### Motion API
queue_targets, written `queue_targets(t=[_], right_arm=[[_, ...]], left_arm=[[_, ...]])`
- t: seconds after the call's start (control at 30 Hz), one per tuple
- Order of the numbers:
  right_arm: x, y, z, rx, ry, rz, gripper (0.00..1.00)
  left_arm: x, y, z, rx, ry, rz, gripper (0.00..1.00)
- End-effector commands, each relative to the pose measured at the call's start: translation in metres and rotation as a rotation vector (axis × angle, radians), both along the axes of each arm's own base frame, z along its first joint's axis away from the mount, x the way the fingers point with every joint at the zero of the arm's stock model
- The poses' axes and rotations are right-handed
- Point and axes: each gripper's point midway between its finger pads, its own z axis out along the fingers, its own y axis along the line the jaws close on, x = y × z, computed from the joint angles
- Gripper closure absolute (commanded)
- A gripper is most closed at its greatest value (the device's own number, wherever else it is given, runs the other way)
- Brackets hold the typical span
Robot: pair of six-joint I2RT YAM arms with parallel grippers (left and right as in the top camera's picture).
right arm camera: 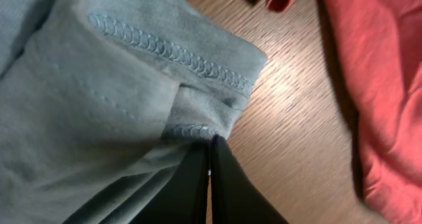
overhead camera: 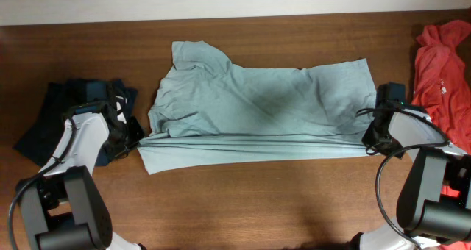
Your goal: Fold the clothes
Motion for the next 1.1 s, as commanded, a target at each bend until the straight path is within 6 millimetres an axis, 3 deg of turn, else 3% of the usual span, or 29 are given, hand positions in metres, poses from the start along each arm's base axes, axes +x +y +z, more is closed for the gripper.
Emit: queue_targets(t=[0.0,0.2,0.43,0.67,0.77,1.0,1.07], right_arm=[[-0.002,-0.033,0.019,-0.117,-0.023,-0.065,0.95],[0.001,-0.022,0.006,0.066,-0.095,-0.115,0.95],[-0.001,-0.025,0.005,0.084,-0.101,-0.134,0.95],[-0.018,-0.054,0.012,-0.03,-0.08,-0.226,0.94],[-0.016,-0.063,0.013,-0.03,-0.118,-0.263,0.93],[-0.008,-0.06,0.009,0.044,-0.175,-0.276,0.94],[-0.001,-0.06,0.009,0.053,-0.202,-0.266,0.89]], left_arm=[[0.003,0.019,0.004,0.075,-0.009,0.035,0.99],[0.003,0.02,0.004,0.083,-0.012,0.036,1.0],[-0.001,0.025,0.004,0.115,0.008,0.039,1.0],[-0.003,0.025,0.004,0.113,0.014,0.039,1.0],[-0.003,0.025,0.004,0.113,0.014,0.039,1.0],[-0.002,0.025,0.004,0.113,0.013,0.039,1.0],[-0.002,0.025,0.004,0.114,0.013,0.035,1.0]])
